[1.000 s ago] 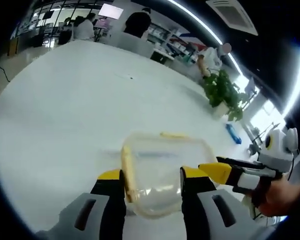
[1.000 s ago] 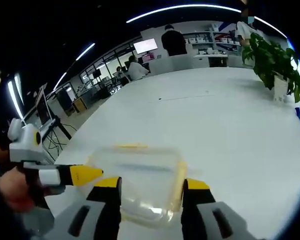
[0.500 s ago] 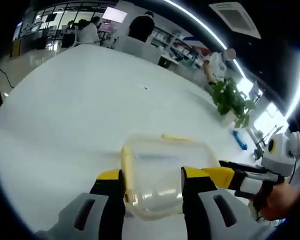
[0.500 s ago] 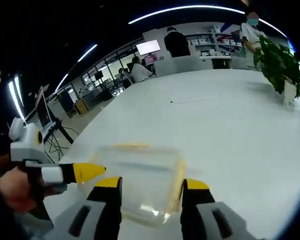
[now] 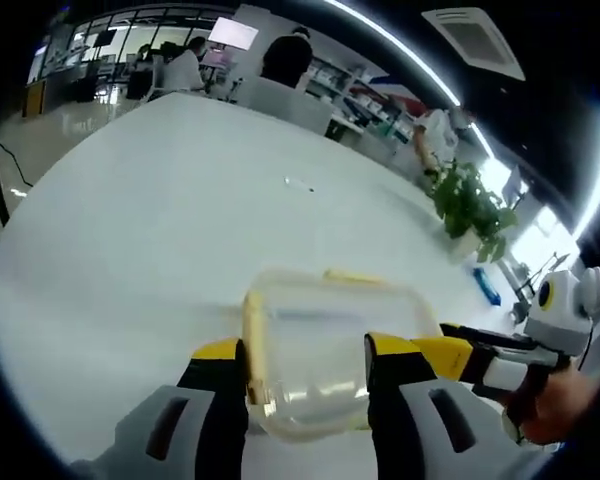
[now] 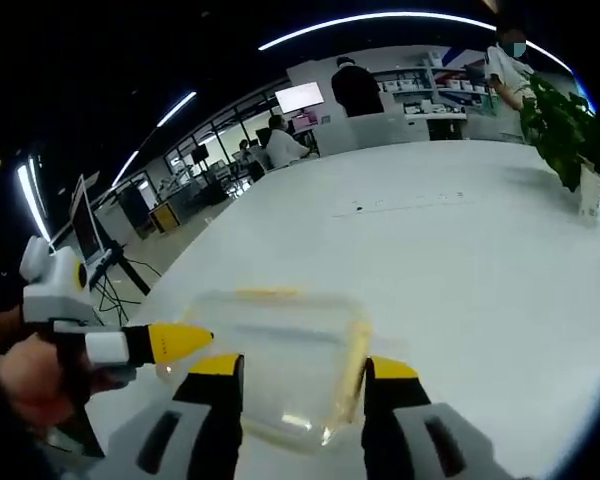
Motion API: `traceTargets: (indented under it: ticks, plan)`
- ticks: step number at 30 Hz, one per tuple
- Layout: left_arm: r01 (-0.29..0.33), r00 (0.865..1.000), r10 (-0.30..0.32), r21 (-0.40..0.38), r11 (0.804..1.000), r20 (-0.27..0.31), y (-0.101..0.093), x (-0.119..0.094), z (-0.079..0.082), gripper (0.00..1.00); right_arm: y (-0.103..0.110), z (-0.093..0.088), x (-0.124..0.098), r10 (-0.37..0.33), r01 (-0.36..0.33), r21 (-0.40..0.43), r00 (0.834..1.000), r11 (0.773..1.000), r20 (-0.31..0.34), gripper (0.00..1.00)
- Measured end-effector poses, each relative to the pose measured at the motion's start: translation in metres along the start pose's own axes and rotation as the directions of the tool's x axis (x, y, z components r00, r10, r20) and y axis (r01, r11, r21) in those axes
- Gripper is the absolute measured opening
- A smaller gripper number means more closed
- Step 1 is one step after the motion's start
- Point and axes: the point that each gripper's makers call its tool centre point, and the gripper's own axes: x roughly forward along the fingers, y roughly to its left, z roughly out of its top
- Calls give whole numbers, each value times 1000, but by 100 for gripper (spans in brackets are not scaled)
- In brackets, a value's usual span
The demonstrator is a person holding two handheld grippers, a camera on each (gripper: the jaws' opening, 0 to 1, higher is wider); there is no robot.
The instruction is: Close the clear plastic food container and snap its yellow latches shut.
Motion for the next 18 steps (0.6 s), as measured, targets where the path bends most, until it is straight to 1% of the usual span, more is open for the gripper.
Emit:
traceTargets:
  ticks: [1, 2, 3, 4, 5, 6, 7, 8, 10, 11, 12, 13, 14, 16, 17, 18]
  plan:
    - [12, 1000, -12, 44, 999, 2, 0, 0, 1, 49, 0, 0, 1, 11, -11, -5, 1000, 1000, -3, 47]
    - [24, 1000, -24, 58, 998, -2, -1, 0, 0, 50, 1, 0, 1, 22, -22, -6, 1000, 1000, -8, 48]
    - [15, 1000, -15, 50, 999, 5, 0, 0, 1, 51, 2, 0, 2, 37, -37, -16, 999, 999, -13, 51]
    - [11, 1000, -11, 53, 999, 3, 2, 0, 1, 53, 1, -1, 2, 31, -32, -32, 999, 999, -15, 56]
    - [2, 1000, -3, 81, 997, 8, 5, -1, 3, 56, -2, 1, 2, 24, -25, -65, 1000, 998, -9, 62]
    - [5, 1000, -6, 92, 996, 17, 6, -3, 6, 60, -3, 3, 1, 24, -24, -85, 1000, 996, 2, 68]
    - [13, 1000, -14, 91, 996, 21, 8, -6, 7, 63, -4, 5, -1, 36, -35, -113, 999, 993, 6, 71]
    - [24, 999, -27, 91, 996, 33, 8, -8, 10, 66, -3, 5, -3, 46, -45, -129, 999, 991, 2, 71]
    - [35, 998, -41, 97, 995, 53, 12, -13, 16, 71, -3, 8, -5, 67, -66, -147, 998, 987, 4, 72]
    - [36, 998, -42, 98, 995, 56, 13, -14, 16, 73, -2, 9, -5, 75, -74, -152, 997, 986, 4, 74]
    - [33, 998, -39, 105, 994, 58, 16, -17, 17, 74, -1, 9, -5, 81, -79, -157, 997, 985, 3, 80]
    - [32, 997, -40, 121, 992, 65, 19, -18, 18, 75, 1, 9, -4, 93, -91, -171, 996, 981, 4, 83]
    - [35, 997, -44, 129, 991, 67, 20, -19, 18, 77, 3, 9, -5, 102, -100, -187, 995, 977, 0, 84]
    - [50, 997, -59, 157, 986, 57, 21, -18, 15, 85, 5, 8, -4, 111, -110, -215, 994, 971, -3, 86]
    - [56, 996, -68, 175, 983, 64, 20, -18, 15, 90, 7, 8, -4, 123, -120, -223, 992, 967, 0, 92]
    - [60, 994, -77, 193, 979, 81, 19, -17, 17, 98, 11, 7, -2, 144, -141, -229, 990, 963, -1, 100]
